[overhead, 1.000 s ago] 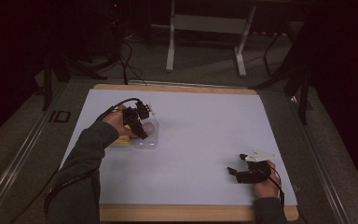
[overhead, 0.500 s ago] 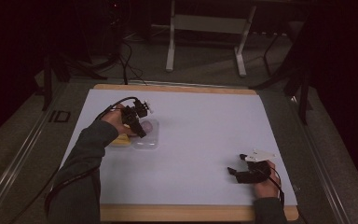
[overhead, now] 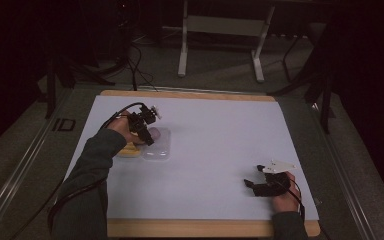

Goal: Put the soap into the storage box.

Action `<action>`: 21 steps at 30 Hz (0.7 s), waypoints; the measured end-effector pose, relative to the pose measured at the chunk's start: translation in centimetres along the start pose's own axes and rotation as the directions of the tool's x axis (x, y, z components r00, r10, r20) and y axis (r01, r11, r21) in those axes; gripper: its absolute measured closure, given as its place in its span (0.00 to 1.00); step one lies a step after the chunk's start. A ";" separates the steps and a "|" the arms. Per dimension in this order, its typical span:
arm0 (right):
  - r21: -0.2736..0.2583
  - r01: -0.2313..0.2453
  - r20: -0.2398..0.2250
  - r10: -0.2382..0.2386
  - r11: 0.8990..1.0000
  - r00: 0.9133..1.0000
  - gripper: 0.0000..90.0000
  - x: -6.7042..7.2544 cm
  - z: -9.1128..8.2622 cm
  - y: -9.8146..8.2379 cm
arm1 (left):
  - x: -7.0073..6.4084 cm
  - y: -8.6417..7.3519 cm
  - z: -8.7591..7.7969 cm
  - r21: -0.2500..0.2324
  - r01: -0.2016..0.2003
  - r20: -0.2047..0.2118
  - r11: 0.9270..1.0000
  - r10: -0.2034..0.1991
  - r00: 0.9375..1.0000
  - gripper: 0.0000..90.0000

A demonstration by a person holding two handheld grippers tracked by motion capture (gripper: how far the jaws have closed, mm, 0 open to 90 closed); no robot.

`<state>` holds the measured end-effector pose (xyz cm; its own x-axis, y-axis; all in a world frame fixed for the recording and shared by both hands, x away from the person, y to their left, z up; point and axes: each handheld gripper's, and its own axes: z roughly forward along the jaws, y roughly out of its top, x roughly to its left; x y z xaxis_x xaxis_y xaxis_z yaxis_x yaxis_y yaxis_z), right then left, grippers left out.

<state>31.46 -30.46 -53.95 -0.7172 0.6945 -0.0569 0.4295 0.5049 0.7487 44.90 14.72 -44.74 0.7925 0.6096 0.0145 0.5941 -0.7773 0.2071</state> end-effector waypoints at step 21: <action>0.001 -0.001 0.000 0.001 1.000 1.000 0.24 0.0 0.0 0.0 | 1.3 -0.8 0.0 -0.001 0.122 -0.024 0.992 -0.122 0.992 0.55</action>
<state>31.44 -30.44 -53.95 -0.7168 0.6951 -0.0561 0.4306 0.5044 0.7484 45.40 16.13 -44.86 0.7104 0.7037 0.0125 0.6864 -0.6966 0.2086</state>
